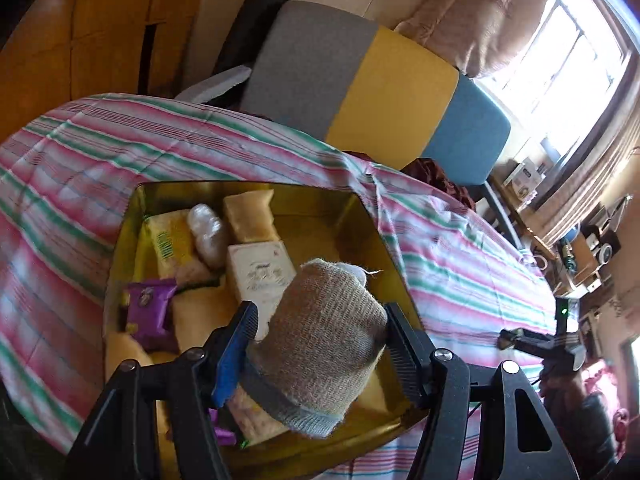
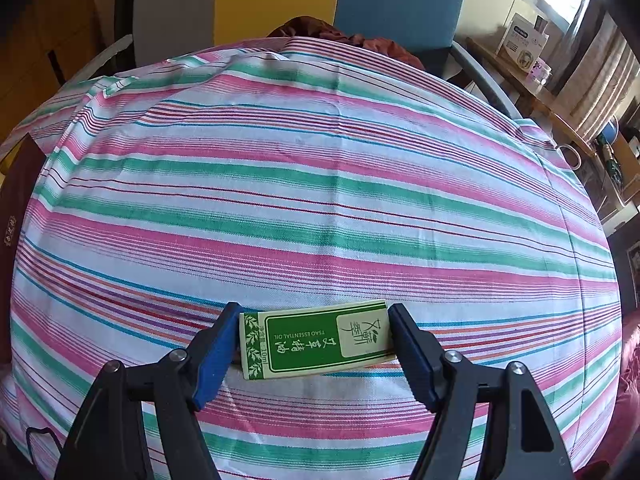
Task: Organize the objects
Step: 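Carry the sponge roll over the gold tray and open the left gripper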
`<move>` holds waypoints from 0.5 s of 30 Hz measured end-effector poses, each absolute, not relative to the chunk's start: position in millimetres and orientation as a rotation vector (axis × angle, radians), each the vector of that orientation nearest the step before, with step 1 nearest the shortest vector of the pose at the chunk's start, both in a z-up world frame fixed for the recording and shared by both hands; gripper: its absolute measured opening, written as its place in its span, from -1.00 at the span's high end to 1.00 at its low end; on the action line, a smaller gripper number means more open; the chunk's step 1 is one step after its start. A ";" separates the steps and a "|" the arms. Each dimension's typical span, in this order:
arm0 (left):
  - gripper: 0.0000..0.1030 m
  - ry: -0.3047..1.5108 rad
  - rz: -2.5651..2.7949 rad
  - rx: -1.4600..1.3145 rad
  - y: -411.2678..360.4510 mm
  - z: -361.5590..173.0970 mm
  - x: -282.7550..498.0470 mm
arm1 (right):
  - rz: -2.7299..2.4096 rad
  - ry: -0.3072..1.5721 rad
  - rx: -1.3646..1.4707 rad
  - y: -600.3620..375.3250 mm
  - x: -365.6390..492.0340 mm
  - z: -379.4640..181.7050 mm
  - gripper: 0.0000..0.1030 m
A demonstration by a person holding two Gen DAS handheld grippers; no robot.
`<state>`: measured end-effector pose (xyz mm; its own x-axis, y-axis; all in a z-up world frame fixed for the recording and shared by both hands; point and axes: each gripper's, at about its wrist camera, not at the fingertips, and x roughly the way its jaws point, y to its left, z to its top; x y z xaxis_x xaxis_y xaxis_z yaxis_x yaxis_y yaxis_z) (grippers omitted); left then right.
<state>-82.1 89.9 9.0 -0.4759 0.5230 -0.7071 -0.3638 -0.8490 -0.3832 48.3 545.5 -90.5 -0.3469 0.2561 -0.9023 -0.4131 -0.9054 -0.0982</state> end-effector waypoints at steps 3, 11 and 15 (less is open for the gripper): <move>-0.25 -0.209 2.307 -1.184 110.9 13.2 -98.3 | 2.278 0.205 -1.488 545.4 48.6 -90.4 -0.45; -0.25 -0.158 2.313 -1.273 165.3 -9.5 -156.0 | 2.277 0.209 -1.488 545.1 48.3 -90.5 -0.45; -0.25 -0.074 2.318 -1.319 185.6 -27.2 -173.7 | 2.278 0.206 -1.491 545.4 46.9 -91.2 -0.45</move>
<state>-173.7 185.6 -27.2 -0.4280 0.4226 -0.7989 -0.3707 -0.8883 -0.2713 46.9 545.4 -91.2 -0.3452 0.2547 -0.9033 -0.4127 -0.9056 -0.0977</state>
